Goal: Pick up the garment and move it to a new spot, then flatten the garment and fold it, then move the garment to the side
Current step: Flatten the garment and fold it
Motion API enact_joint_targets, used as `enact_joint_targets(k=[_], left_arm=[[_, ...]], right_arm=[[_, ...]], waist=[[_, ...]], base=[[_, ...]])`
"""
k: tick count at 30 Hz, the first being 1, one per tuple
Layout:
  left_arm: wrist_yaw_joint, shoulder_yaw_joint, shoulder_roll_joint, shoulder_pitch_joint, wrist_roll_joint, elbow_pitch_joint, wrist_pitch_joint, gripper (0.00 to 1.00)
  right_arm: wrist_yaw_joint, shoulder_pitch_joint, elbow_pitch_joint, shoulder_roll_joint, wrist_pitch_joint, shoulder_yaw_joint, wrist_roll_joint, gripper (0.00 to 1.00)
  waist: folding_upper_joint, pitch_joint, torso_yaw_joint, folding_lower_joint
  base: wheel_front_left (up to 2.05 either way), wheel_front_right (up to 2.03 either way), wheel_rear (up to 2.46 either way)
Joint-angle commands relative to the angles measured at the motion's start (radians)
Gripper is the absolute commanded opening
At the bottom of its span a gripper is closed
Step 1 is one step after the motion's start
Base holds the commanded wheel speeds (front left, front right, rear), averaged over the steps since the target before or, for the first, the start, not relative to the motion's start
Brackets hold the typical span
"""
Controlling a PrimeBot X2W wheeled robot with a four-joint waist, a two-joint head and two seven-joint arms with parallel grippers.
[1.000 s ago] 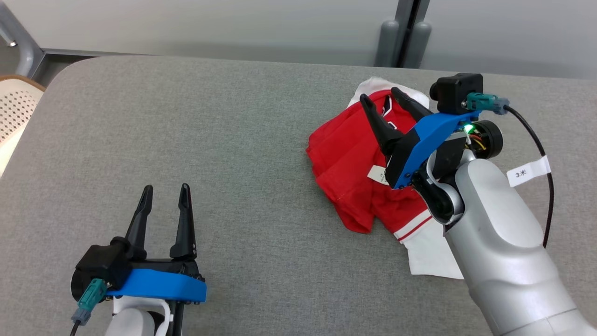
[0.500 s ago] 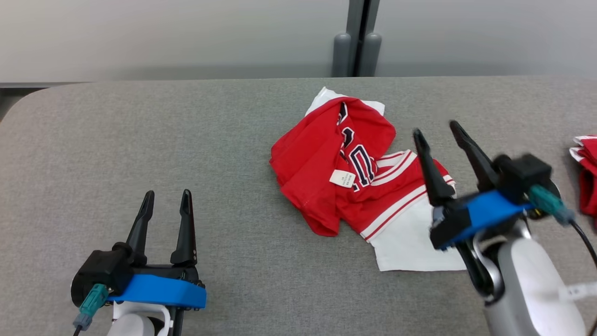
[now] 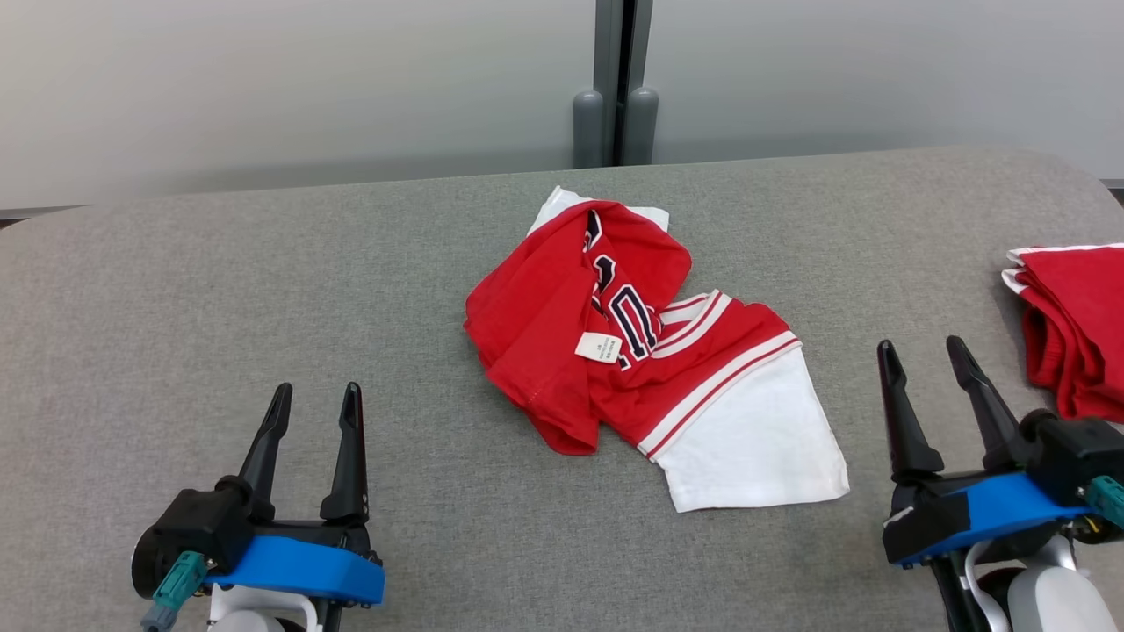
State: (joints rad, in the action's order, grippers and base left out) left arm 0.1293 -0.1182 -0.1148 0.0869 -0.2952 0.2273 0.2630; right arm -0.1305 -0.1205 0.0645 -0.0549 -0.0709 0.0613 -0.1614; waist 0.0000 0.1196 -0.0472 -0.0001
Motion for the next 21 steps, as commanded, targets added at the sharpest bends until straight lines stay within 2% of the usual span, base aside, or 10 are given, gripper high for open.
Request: enact_joint_targets(k=[1,11,14,18,21], left_arm=[[0.001,-0.002,-0.007,-0.005,-0.003,0.002,0.002,1.0],[0.001,-0.02,-0.002,0.01,-0.017,0.029,0.002,1.0],[0.001,-0.117,0.01,0.044,-0.059,0.073,-0.037,1.0],[0.0,-0.26,0.022,0.106,-0.138,0.149,-0.158,1.0],[0.0,-0.329,0.041,0.155,-0.21,0.191,-0.212,1.0]], right_arm=[[-0.001,0.02,-0.009,0.003,-0.005,0.006,-0.005,1.0],[-0.001,0.027,-0.007,0.005,0.012,0.003,-0.029,1.0],[-0.001,0.015,0.001,0.005,0.01,-0.008,-0.038,1.0],[-0.001,0.005,0.019,0.005,0.016,-0.025,-0.043,1.0],[-0.001,-0.003,0.031,0.004,0.013,-0.037,-0.047,1.0]], waist=[[0.0,0.001,-0.004,0.0001],[0.0,0.023,-0.014,0.0001],[0.0,0.032,-0.015,0.0001],[0.0,0.041,-0.017,0.0001],[0.0,0.046,-0.025,0.0001]], base=[[0.0,0.0,0.0],[0.0,0.0,0.0],[0.0,0.0,0.0],[0.0,0.0,0.0],[0.0,0.0,0.0]])
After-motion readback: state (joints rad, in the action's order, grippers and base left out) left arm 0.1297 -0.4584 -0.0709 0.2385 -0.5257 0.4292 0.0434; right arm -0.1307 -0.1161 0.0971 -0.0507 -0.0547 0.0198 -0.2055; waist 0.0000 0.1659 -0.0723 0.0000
